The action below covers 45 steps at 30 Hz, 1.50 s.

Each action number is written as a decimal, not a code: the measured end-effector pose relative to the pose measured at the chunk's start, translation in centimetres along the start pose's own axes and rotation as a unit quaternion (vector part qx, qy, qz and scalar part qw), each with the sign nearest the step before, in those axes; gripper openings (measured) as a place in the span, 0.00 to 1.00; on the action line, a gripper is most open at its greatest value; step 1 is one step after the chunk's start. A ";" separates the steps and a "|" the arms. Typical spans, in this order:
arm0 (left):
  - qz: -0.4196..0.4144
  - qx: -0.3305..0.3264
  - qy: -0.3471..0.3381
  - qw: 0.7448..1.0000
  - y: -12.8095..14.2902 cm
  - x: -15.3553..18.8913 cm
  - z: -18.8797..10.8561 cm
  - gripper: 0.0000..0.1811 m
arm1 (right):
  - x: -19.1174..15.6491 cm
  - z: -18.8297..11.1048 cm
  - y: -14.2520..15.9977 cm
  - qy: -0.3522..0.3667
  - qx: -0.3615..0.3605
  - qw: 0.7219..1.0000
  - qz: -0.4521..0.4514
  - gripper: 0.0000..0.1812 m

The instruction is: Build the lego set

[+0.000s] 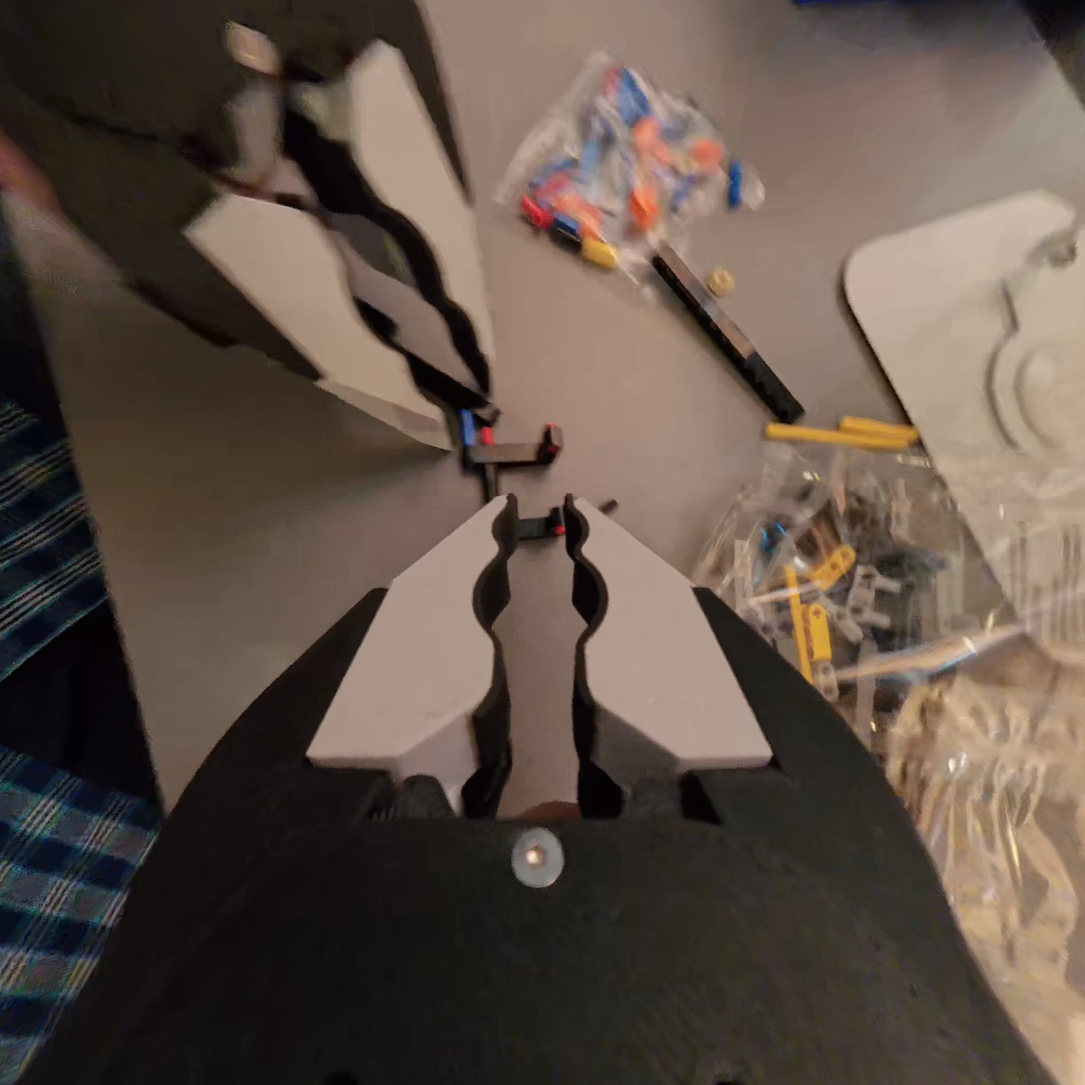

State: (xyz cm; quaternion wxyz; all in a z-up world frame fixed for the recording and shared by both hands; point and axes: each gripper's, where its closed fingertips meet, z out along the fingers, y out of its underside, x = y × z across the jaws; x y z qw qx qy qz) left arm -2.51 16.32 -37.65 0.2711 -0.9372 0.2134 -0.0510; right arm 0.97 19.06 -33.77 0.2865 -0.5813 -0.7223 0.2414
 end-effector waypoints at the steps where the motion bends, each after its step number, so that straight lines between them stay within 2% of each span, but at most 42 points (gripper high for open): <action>1: 0.000 -0.001 -0.002 1.000 0.1 0.0 -0.1 0.15 | -0.8 -0.2 -0.2 -0.018 0.000 1.000 -0.016 0.08; 6: -0.006 -0.012 -0.002 1.000 0.6 0.0 -0.3 0.12 | -2.4 2.0 0.5 -0.055 -0.030 0.998 -0.026 0.02; 10: -0.009 -0.016 -0.002 1.000 0.8 0.1 -0.4 0.08 | -2.0 3.1 1.0 -0.045 -0.044 0.998 -0.011 0.00; 21: -0.031 -0.008 -0.018 0.999 0.7 -0.1 -0.4 0.03 | -2.2 3.7 1.1 -0.040 -0.040 0.998 -0.001 0.02; 27: -0.042 -0.006 -0.010 0.999 0.8 0.4 -0.5 0.07 | -2.0 3.8 1.1 -0.028 -0.036 0.999 0.027 0.02; 45: -0.032 0.017 -0.010 0.999 0.8 -0.2 -0.5 0.05 | -1.8 4.0 0.8 -0.007 -0.031 0.999 0.041 0.01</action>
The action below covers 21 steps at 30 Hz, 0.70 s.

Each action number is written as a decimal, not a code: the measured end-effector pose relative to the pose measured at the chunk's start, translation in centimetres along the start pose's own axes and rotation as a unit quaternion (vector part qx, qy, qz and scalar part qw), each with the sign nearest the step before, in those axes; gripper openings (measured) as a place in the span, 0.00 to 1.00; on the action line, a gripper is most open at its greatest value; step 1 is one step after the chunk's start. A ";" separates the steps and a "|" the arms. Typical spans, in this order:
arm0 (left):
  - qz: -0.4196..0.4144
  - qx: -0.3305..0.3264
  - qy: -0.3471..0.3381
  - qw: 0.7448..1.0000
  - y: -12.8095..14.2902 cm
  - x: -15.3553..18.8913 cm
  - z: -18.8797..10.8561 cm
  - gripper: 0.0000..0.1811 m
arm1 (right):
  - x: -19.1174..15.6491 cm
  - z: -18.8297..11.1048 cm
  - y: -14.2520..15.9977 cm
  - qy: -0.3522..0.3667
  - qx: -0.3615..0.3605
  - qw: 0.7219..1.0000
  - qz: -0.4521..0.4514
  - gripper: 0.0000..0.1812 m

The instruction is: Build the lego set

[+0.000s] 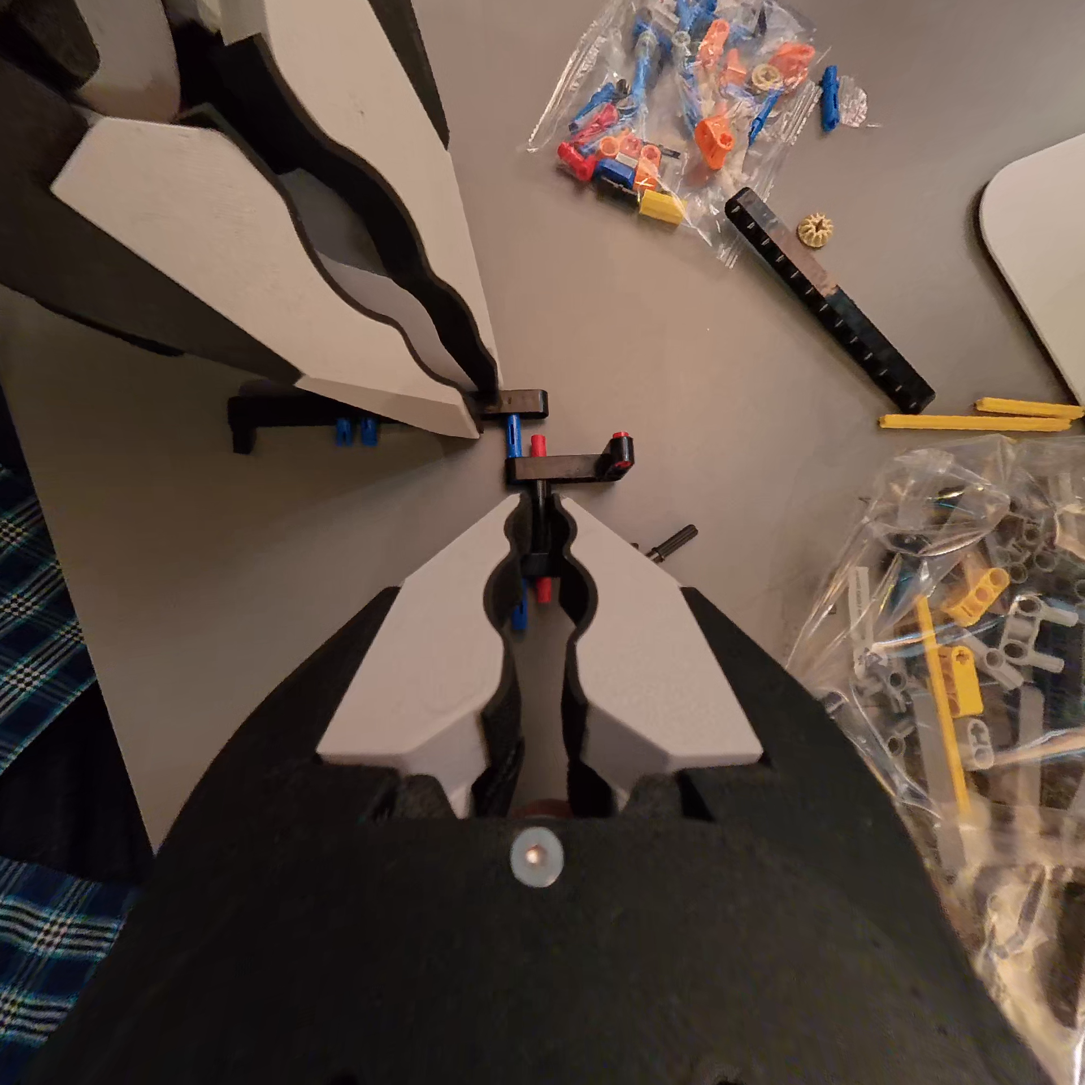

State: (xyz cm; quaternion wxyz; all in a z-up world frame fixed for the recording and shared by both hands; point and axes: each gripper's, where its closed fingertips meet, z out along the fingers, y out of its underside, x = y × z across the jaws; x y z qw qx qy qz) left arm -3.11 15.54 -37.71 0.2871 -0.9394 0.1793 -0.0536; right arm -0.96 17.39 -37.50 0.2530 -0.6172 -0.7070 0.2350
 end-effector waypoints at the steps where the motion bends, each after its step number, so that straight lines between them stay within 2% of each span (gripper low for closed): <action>1: 0.000 0.001 -0.001 1.000 0.0 0.0 0.0 0.05 | 0.0 0.0 0.0 0.002 0.000 1.000 0.001 0.01; 4: -0.003 0.008 -0.005 1.000 0.0 0.0 0.0 0.05 | 0.0 0.0 0.0 0.021 0.005 1.000 -0.005 0.01; 12: -0.015 0.011 -0.012 1.000 -0.1 0.0 0.0 0.04 | 0.4 0.0 0.0 0.008 0.016 1.000 0.004 0.01; 21: -0.022 0.015 -0.020 0.999 -0.1 -0.2 0.1 0.04 | 0.2 0.0 0.0 0.039 0.024 0.999 0.020 0.01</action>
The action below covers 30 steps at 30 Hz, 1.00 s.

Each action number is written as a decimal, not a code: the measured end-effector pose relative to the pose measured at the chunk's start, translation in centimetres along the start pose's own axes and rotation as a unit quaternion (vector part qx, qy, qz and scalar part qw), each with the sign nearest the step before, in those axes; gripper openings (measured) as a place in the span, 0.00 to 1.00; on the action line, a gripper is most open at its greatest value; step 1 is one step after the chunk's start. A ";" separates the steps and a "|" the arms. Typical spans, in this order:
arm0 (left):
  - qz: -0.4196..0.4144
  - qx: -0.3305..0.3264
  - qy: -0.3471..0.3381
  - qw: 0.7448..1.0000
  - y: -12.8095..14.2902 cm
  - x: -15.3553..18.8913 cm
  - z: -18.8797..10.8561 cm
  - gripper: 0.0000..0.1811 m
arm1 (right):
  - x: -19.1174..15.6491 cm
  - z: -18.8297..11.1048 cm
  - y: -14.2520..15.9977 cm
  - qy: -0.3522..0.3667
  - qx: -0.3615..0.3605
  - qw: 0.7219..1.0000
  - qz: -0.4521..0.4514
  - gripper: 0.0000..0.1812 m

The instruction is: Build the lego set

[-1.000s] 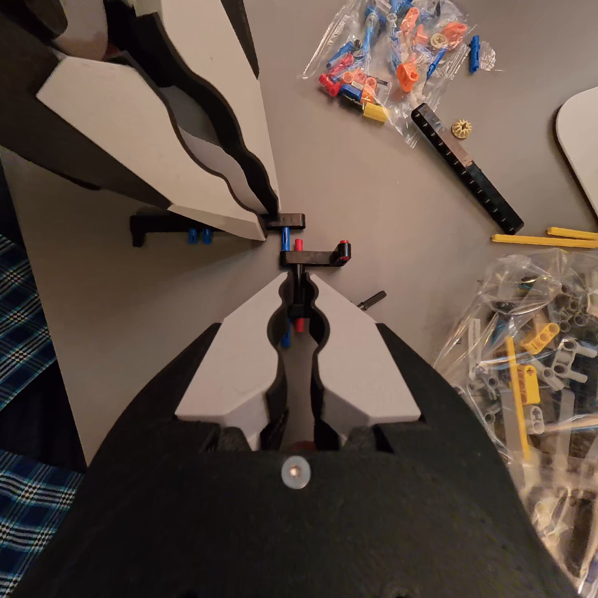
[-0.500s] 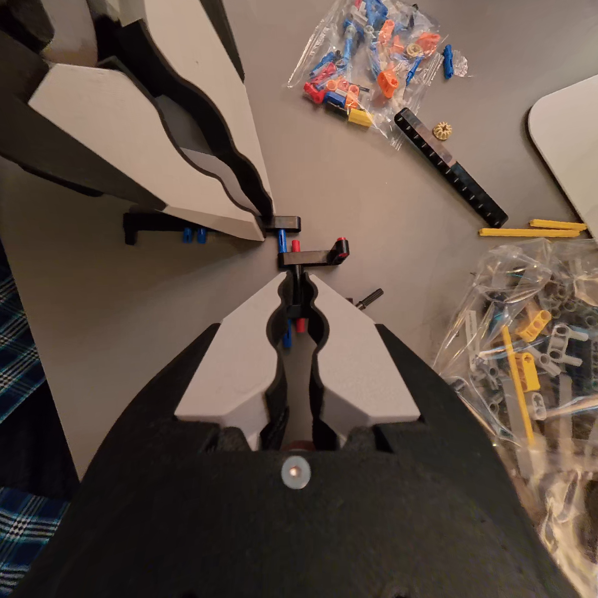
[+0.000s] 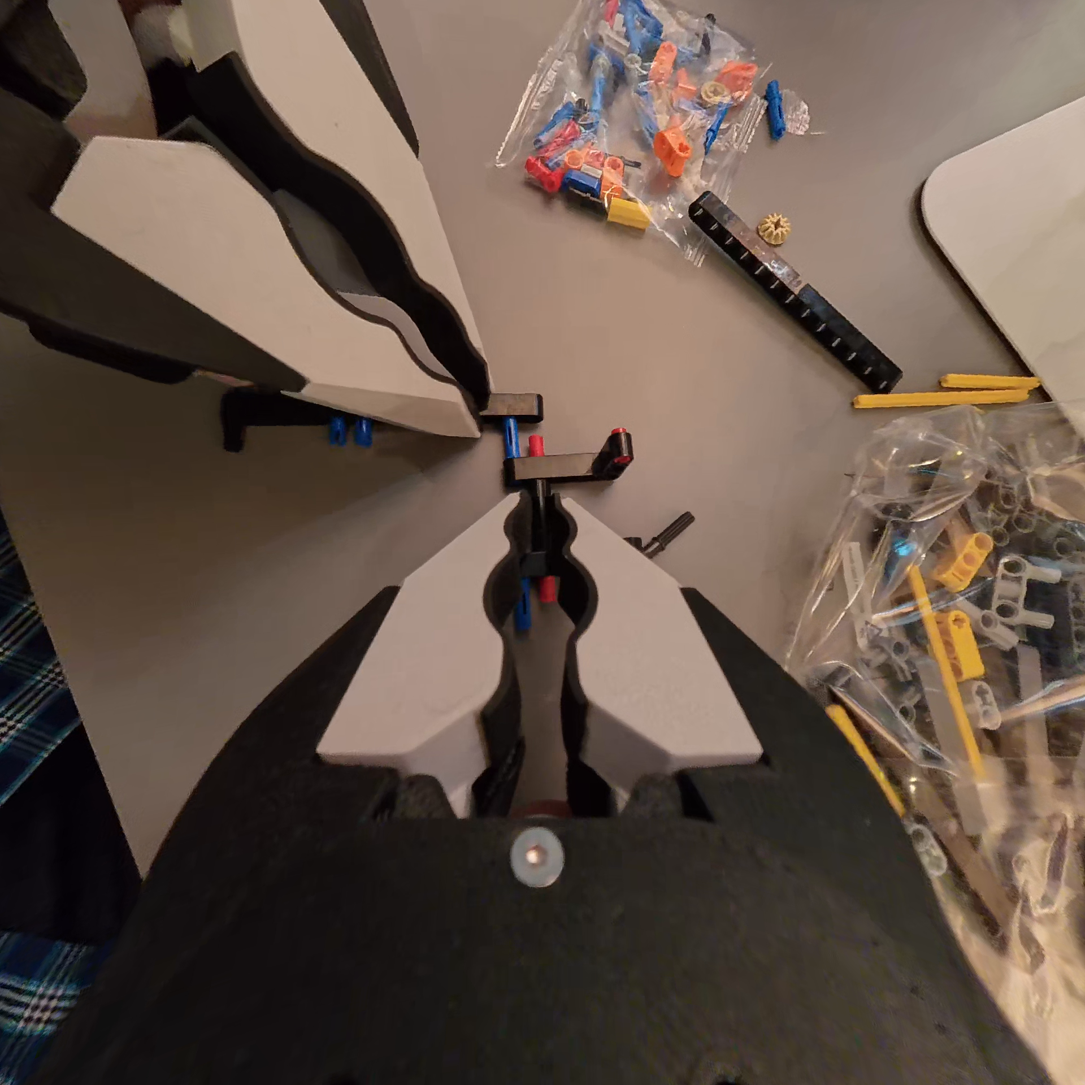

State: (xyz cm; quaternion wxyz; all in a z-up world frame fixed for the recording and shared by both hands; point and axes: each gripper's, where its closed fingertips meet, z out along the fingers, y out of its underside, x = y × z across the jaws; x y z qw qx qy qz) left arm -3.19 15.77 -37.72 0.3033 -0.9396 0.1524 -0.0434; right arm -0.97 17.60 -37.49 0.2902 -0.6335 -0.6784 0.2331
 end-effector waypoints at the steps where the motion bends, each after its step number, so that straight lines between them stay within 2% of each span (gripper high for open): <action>1: -0.001 0.001 0.000 1.000 0.0 0.0 0.0 0.04 | 0.0 0.0 0.0 0.003 0.001 1.000 0.000 0.01; 15: 0.031 0.015 0.002 0.999 -0.2 0.4 0.1 0.04 | -0.1 0.3 -0.3 -0.017 0.007 1.000 -0.020 0.01; 30: 0.030 0.015 0.004 0.999 -0.3 0.3 0.1 0.04 | -0.1 0.3 -0.3 -0.024 0.012 1.000 0.004 0.01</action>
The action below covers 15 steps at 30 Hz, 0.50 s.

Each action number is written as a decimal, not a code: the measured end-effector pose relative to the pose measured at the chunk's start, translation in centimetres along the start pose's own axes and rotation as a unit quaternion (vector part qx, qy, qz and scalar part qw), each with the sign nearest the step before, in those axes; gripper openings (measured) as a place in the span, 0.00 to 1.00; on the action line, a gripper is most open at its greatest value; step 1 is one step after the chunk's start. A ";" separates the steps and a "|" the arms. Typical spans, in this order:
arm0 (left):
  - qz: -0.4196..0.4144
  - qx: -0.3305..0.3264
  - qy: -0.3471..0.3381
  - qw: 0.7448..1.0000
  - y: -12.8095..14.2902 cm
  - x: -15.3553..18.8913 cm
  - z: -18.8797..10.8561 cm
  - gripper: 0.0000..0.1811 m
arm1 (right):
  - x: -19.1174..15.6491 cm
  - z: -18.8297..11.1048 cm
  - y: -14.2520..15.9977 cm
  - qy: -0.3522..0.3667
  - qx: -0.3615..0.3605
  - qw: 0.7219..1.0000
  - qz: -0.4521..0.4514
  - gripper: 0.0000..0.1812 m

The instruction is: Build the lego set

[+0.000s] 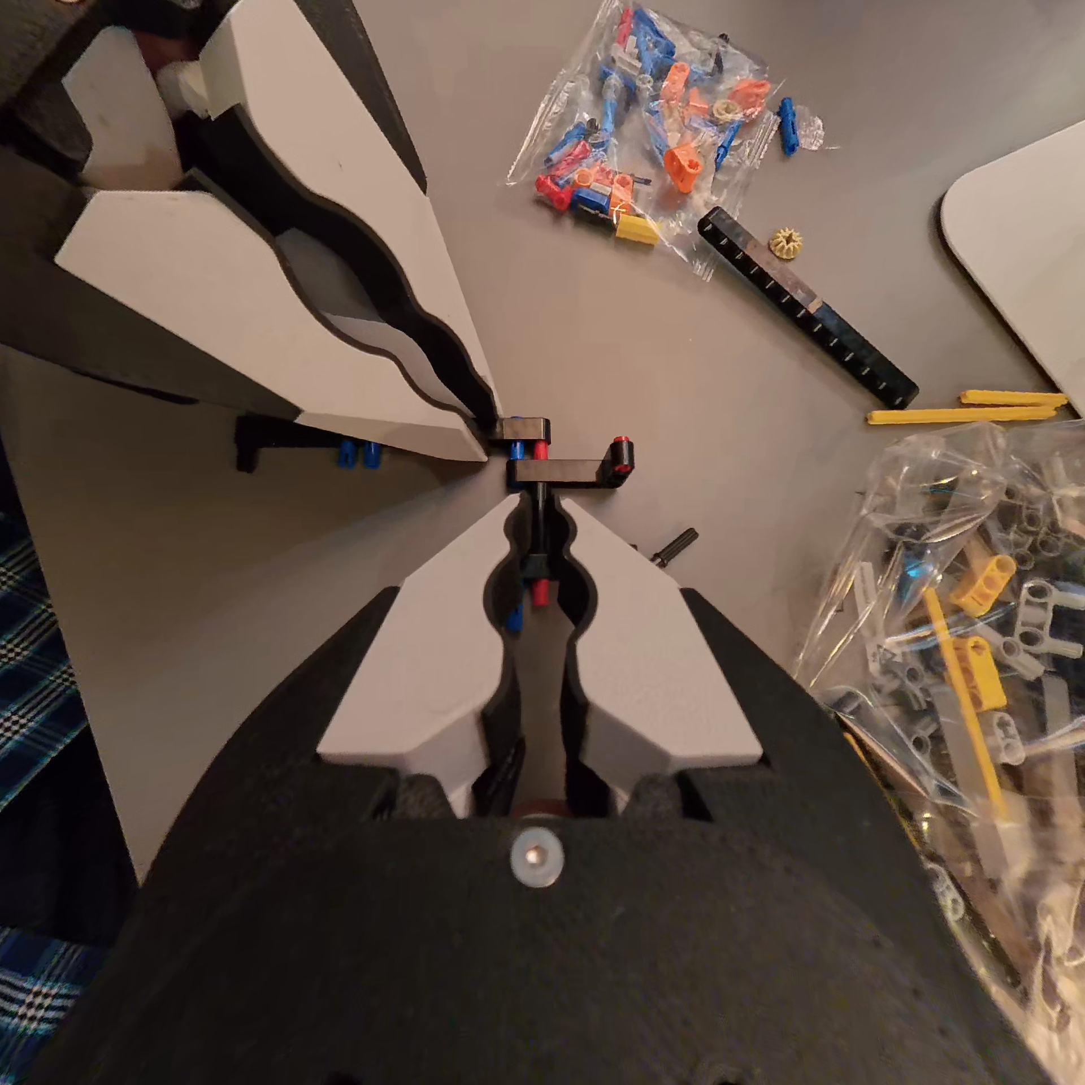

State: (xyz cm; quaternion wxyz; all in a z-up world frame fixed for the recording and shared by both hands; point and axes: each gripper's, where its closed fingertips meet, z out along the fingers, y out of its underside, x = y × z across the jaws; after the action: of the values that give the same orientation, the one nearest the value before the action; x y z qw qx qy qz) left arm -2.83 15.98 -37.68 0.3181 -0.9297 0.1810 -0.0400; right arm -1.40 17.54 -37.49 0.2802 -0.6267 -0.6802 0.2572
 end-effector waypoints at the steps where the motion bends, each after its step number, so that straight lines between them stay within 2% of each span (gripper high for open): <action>1: 0.005 -0.004 0.000 1.000 0.0 0.0 0.0 0.04 | -0.1 0.0 0.0 -0.006 0.002 1.000 0.002 0.01; 4: 0.014 -0.006 0.009 1.000 -0.2 -0.1 0.2 0.04 | -0.1 -0.2 0.0 -0.037 -0.009 0.999 0.007 0.03; 6: 0.021 -0.010 0.024 0.999 -0.4 0.1 0.3 0.04 | -0.2 -0.5 0.1 -0.041 -0.016 0.999 -0.020 0.07; 10: 0.058 -0.011 0.065 0.996 -0.4 0.9 0.2 0.03 | -1.1 -2.3 -0.5 -0.084 -0.009 0.992 -0.089 0.07; 15: 0.149 -0.027 0.111 0.982 -0.2 1.5 0.0 0.03 | -1.0 -3.3 -1.1 -0.166 -0.019 0.969 -0.181 0.10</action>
State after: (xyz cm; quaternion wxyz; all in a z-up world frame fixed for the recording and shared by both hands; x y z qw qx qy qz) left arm -1.41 15.60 -37.66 0.2732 -0.8903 0.3528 -0.0905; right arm 0.19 16.40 -34.39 0.1930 -0.4469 -0.8241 0.2898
